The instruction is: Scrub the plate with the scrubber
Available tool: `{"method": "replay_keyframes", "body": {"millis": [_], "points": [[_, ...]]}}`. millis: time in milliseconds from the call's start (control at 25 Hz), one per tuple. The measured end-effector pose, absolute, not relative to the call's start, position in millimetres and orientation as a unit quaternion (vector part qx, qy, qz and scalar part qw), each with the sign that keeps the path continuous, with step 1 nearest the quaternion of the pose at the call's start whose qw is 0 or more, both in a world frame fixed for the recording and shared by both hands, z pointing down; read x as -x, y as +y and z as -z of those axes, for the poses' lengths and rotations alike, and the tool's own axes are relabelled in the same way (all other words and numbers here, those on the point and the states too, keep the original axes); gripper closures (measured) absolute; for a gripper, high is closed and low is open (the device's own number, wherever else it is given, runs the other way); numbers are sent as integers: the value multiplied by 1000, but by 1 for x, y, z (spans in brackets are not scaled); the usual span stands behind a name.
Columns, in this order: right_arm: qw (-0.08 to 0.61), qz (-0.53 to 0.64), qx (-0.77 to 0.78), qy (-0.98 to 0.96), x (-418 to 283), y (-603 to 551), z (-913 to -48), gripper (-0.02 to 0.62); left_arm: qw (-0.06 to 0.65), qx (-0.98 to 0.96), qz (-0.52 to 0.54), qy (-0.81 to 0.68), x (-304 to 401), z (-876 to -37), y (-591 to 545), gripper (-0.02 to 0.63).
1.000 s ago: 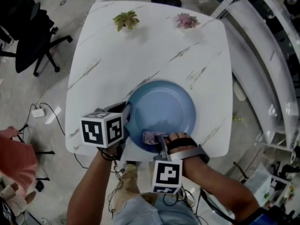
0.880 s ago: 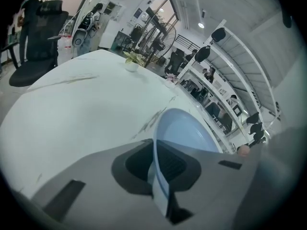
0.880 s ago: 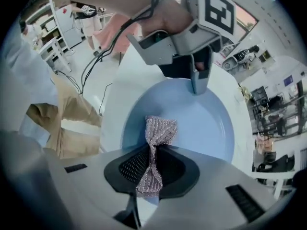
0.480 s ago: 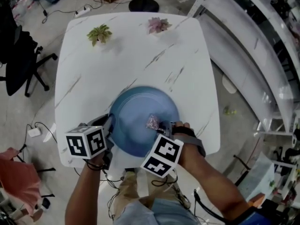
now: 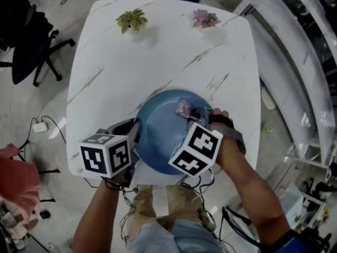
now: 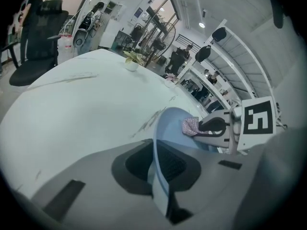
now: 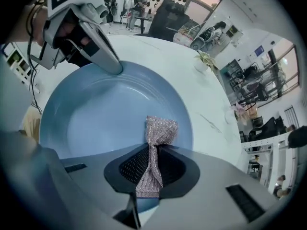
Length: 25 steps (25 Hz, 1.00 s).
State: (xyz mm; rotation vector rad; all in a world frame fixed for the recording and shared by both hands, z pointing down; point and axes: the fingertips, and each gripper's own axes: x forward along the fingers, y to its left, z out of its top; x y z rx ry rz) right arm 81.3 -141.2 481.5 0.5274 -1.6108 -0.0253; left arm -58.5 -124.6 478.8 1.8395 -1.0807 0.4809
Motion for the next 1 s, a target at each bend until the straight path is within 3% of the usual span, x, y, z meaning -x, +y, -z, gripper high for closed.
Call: {"method": "replay_keyframes", "body": {"millis": [440, 1000], "points": [[649, 77, -173, -737, -32, -136, -485, 525, 466, -740, -190, -447, 60, -480, -123, 589], [609, 119, -80, -780, 19, -41, -479, 525, 465, -738, -188, -451, 63, -481, -122, 589]]}}
